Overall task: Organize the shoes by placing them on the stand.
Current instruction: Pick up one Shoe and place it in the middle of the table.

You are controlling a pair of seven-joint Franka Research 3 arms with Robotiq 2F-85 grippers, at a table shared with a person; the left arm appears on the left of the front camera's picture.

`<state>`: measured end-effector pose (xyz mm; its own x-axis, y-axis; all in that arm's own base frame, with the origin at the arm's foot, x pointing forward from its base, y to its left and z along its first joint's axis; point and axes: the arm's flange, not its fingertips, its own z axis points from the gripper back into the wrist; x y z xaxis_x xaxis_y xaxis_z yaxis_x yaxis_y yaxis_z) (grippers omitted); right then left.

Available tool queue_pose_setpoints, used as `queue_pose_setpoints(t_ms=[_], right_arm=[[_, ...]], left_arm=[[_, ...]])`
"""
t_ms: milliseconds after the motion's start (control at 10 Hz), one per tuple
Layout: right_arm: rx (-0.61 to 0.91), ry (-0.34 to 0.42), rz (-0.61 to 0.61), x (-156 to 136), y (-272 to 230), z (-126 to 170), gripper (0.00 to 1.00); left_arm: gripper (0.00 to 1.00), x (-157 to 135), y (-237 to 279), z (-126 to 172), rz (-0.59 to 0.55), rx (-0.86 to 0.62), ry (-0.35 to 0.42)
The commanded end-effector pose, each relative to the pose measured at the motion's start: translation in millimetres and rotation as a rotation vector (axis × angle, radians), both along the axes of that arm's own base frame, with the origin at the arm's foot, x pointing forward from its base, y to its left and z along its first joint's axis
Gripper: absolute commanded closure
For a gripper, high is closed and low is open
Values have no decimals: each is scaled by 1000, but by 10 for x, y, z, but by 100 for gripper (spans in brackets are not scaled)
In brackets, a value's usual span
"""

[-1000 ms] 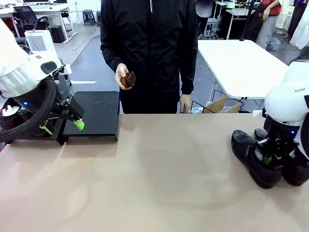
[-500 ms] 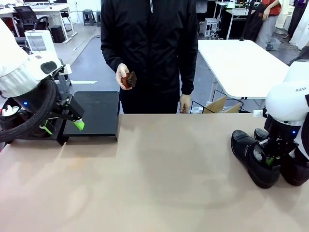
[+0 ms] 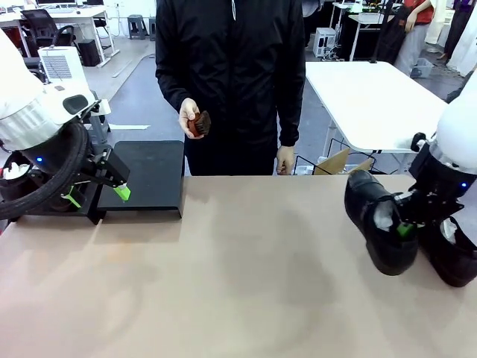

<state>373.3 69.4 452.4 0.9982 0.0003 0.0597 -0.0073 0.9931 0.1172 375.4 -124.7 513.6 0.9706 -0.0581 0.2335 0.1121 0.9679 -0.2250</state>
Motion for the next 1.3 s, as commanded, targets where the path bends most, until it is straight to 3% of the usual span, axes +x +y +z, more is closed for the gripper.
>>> queue_pose_setpoints(t_ms=[0, 100, 300, 400, 500, 600, 700, 900, 1200], right_arm=[[-24, 11, 20, -321, 512, -19, 100], [0, 0, 0, 0, 0, 0, 100], [0, 0, 0, 0, 0, 0, 100], [-11, 7, 11, -210, 247, 13, 100], [93, 29, -33, -225, 220, 2, 100], [110, -6, -103, -259, 439, 112, 100], [87, -58, -93, -364, 803, 230, 100], [84, -85, -70, -443, 1436, 225, 100], [140, -22, -31, -437, 2149, -125, 100]], left_arm=[[0, -5, 23, -25, -7, 4, -16], [0, -5, 23, -25, -7, 4, -16], [0, -5, 23, -25, -7, 4, -16], [0, -5, 23, -25, -7, 4, -16], [0, -5, 23, -25, -7, 4, -16], [0, -5, 23, -25, -7, 4, -16], [0, -5, 23, -25, -7, 4, -16], [0, -5, 23, -25, -7, 4, -16], [0, -5, 23, -25, -7, 4, -16]])
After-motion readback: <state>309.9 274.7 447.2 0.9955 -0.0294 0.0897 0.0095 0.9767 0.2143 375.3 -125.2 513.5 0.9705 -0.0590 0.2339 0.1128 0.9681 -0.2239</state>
